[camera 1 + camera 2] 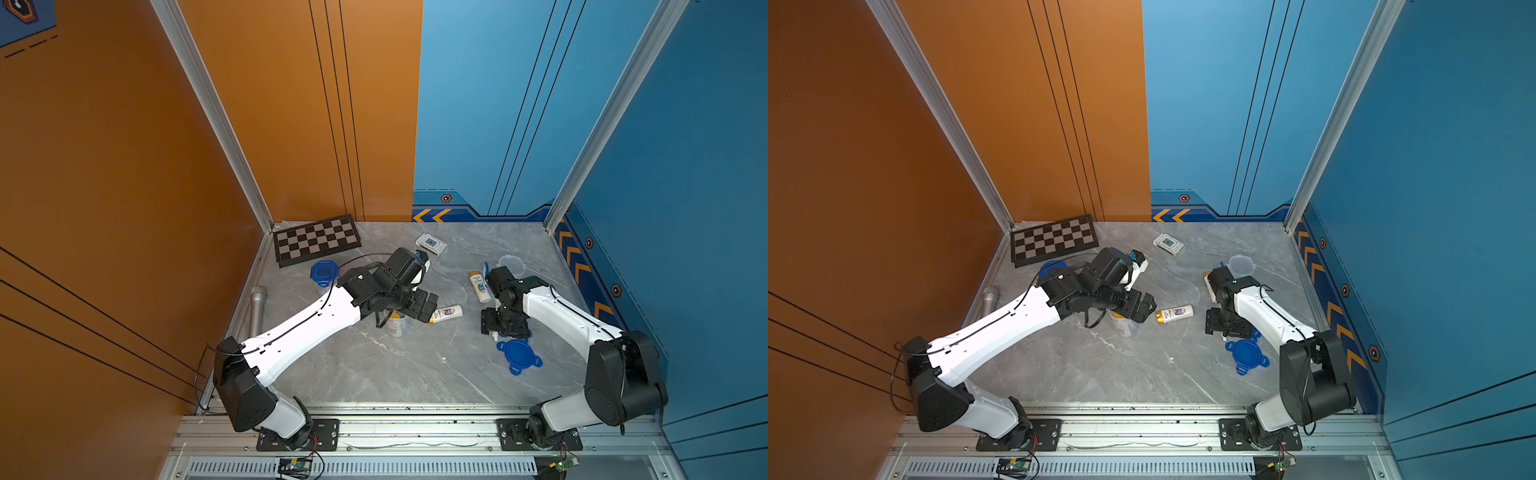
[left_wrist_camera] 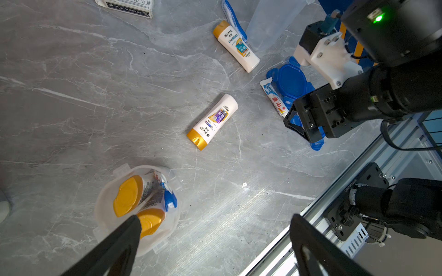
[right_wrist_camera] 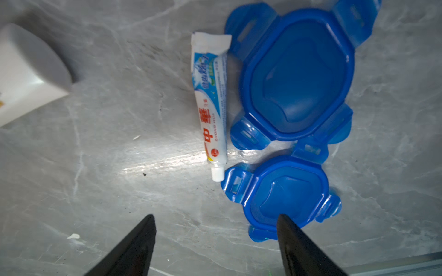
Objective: Pack away toiletry kits
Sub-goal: Move the lid to the center of the board.
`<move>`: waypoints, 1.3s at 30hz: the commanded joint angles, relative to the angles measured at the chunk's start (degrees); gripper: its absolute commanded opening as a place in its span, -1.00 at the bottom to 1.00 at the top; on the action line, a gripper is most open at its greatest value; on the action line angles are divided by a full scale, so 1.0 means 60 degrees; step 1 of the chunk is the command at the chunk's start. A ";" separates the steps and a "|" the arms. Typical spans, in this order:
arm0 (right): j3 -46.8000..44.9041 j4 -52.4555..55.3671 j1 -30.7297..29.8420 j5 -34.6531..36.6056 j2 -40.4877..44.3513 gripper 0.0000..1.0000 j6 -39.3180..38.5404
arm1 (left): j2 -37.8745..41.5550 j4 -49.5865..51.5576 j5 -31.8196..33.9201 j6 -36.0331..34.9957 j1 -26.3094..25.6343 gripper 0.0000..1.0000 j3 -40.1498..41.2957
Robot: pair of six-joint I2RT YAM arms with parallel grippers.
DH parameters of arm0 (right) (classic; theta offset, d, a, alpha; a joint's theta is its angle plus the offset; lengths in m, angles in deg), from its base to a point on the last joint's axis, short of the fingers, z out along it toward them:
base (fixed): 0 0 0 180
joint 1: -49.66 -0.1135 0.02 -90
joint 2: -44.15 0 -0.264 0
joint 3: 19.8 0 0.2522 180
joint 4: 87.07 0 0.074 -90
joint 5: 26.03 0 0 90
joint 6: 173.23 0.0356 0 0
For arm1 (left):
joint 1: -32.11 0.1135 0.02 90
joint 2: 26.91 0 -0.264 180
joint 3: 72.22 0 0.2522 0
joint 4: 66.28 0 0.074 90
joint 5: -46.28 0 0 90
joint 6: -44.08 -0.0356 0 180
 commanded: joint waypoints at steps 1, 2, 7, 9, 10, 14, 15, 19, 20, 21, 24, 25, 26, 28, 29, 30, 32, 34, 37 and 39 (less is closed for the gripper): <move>-0.0458 -0.0027 0.0432 0.0196 0.0570 0.67 0.0341 | -0.0115 0.0152 -0.0286 0.0074 0.0001 0.97 -0.0273; -0.0653 -0.0054 0.0568 0.0170 0.0825 0.69 0.0522 | -0.0140 0.0150 -0.0302 0.0074 0.0005 0.97 -0.0290; -0.0853 0.0092 0.1600 -0.0314 0.1692 1.00 0.1852 | -0.0193 -0.0326 -0.0618 0.0056 0.0054 0.97 -0.0065; -0.1107 0.0116 0.1944 -0.0251 0.1985 1.00 0.2232 | -0.0124 -0.0698 -0.0796 0.0123 0.0122 0.98 0.0191; -0.1260 0.0203 0.2142 -0.0101 0.2145 1.00 0.2369 | -0.0054 -0.0938 -0.0901 0.0160 0.0162 0.98 0.0367; -0.1755 0.0368 0.3079 0.0133 0.2428 1.00 0.2743 | 0.0403 -0.1839 -0.1224 0.0377 0.0329 1.00 0.1073; -0.1788 0.0282 0.3281 0.0132 0.2372 1.00 0.2781 | 0.0577 -0.2082 -0.1261 0.0430 0.0358 1.00 0.1289; -0.1283 0.0045 0.3487 -0.0033 0.1653 1.00 0.2533 | 0.1127 -0.2710 -0.1423 0.0636 0.0618 0.99 0.2058; -0.1226 0.0011 0.3453 0.0014 0.1533 1.00 0.2477 | 0.1240 -0.2808 -0.1470 0.0651 0.0703 0.98 0.2177; -0.1307 -0.0094 0.3421 -0.0022 0.1450 1.00 0.2455 | 0.1332 -0.2878 -0.1536 0.0658 0.0802 0.97 0.2270; -0.1767 -0.0537 0.3207 -0.0256 0.1218 1.00 0.2592 | 0.1482 -0.2881 -0.1804 0.0560 0.1150 0.97 0.2261; -0.1924 -0.0676 0.3058 -0.0253 0.1167 1.00 0.2724 | 0.1517 -0.2881 -0.1902 0.0530 0.1291 0.97 0.2244; -0.2062 -0.0792 0.2916 -0.0246 0.1145 1.00 0.2855 | 0.1560 -0.2892 -0.1995 0.0520 0.1421 0.97 0.2230; -0.2344 -0.1149 0.2632 -0.0283 0.1151 1.00 0.3225 | 0.1629 -0.2881 -0.2204 0.0507 0.1691 0.97 0.2207; -0.2433 -0.1282 0.2554 -0.0291 0.1140 1.00 0.3345 | 0.1662 -0.2874 -0.2263 0.0499 0.1793 0.97 0.2230; -0.2527 -0.1431 0.2454 -0.0289 0.1117 1.00 0.3446 | 0.1695 -0.2881 -0.2338 0.0496 0.1897 0.97 0.2258; -0.2632 -0.1585 0.2284 -0.0250 0.0956 1.00 0.3545 | 0.1729 -0.2881 -0.2460 0.0521 0.2043 0.97 0.2310; -0.2719 -0.1690 0.2132 -0.0202 0.0850 1.00 0.3610 | 0.1752 -0.2881 -0.2575 0.0517 0.2109 0.97 0.2336; -0.2808 -0.1827 0.1867 -0.0180 0.0763 1.00 0.3735 | 0.1698 -0.2881 -0.2653 0.0514 0.2124 0.97 0.2362; -0.2843 -0.1916 0.1700 -0.0174 0.0667 1.00 0.3814 | 0.1651 -0.2881 -0.2637 0.0514 0.2116 0.97 0.2359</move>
